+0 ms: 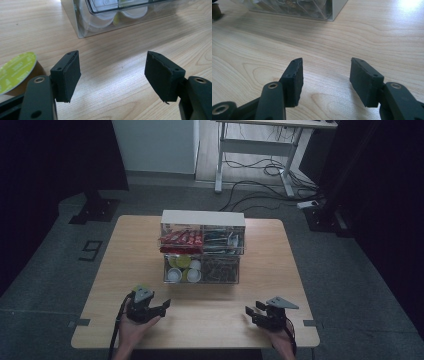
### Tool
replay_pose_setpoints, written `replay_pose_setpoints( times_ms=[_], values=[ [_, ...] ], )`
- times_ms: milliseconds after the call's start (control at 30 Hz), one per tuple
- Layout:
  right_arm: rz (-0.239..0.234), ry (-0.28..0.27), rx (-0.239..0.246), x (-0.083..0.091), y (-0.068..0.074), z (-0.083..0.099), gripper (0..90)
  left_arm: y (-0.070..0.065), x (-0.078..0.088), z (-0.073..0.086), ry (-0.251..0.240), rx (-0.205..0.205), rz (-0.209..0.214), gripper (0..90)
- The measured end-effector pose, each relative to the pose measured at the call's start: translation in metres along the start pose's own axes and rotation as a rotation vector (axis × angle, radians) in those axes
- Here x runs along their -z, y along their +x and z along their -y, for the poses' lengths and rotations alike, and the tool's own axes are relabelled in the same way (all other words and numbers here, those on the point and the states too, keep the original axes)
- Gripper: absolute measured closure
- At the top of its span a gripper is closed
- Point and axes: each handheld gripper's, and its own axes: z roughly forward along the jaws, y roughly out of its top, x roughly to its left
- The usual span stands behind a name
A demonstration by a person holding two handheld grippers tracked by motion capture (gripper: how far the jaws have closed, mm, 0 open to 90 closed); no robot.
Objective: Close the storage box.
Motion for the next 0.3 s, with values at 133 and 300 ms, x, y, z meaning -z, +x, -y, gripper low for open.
replay_pose_setpoints(
  times_ms=[133, 300],
  values=[
    [-0.003, 0.024, -0.004, -0.0023, -0.0005, -0.001, 42.0, -0.001, -0.0015, 0.0005, 0.002, -0.004, 0.003, 29.5],
    [0.001, 0.049, -0.014, -0.004, -0.0016, -0.0014, 39.9, -0.0002, -0.0032, 0.0012, 0.007, -0.003, 0.002, 29.5]
  ],
)
